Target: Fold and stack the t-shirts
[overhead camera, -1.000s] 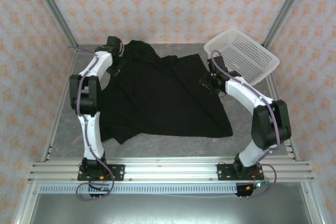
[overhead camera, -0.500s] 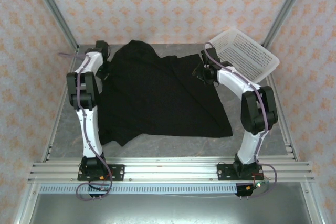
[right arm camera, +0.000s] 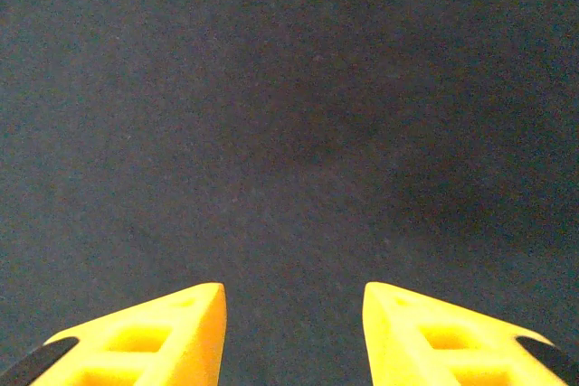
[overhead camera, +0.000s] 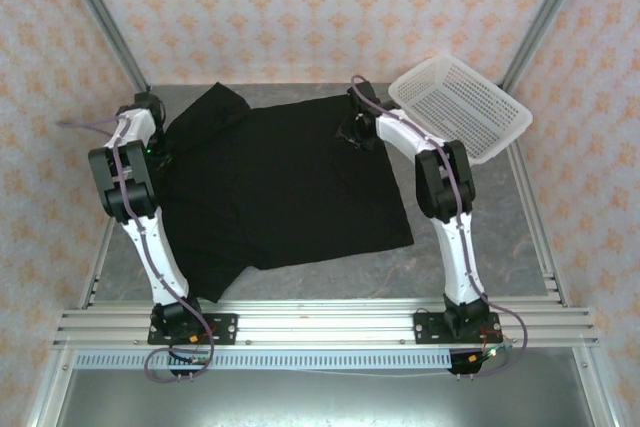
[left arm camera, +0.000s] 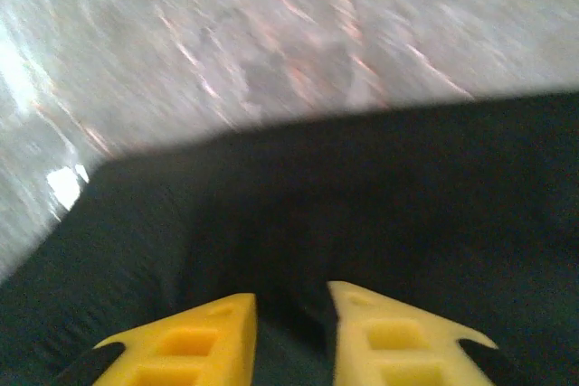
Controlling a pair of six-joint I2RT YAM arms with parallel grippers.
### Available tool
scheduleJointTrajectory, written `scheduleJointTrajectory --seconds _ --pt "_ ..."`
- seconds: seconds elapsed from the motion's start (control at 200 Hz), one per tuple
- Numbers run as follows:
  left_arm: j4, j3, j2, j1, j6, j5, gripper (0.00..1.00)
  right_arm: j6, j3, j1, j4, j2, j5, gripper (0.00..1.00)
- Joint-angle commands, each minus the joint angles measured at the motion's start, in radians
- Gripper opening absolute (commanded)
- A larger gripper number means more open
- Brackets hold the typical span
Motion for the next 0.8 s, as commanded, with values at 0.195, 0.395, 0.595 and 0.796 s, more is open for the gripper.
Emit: scheduleJointTrajectory --seconds 0.195,0.395,0.595,0.796 --pt "0.020 0.347 0.102 -0.161 0.056 0.106 0.39 0.016 0.137 -0.031 -0.279 0.139 0.175 0.41" --pt "0.094 0.616 0.306 -0.175 0.048 0.175 0.39 0.044 -0.040 -0.060 -0.334 0.054 0.239 0.35" --pt "0.155 0.866 0.528 -0.186 -0.036 0.250 0.37 0.045 -0.212 -0.072 -0.248 -0.060 0.212 0.37" --pt "0.239 0.880 0.598 -0.205 -0.142 0.240 0.38 -0.003 -0.140 -0.059 -0.247 -0.076 0.189 0.41"
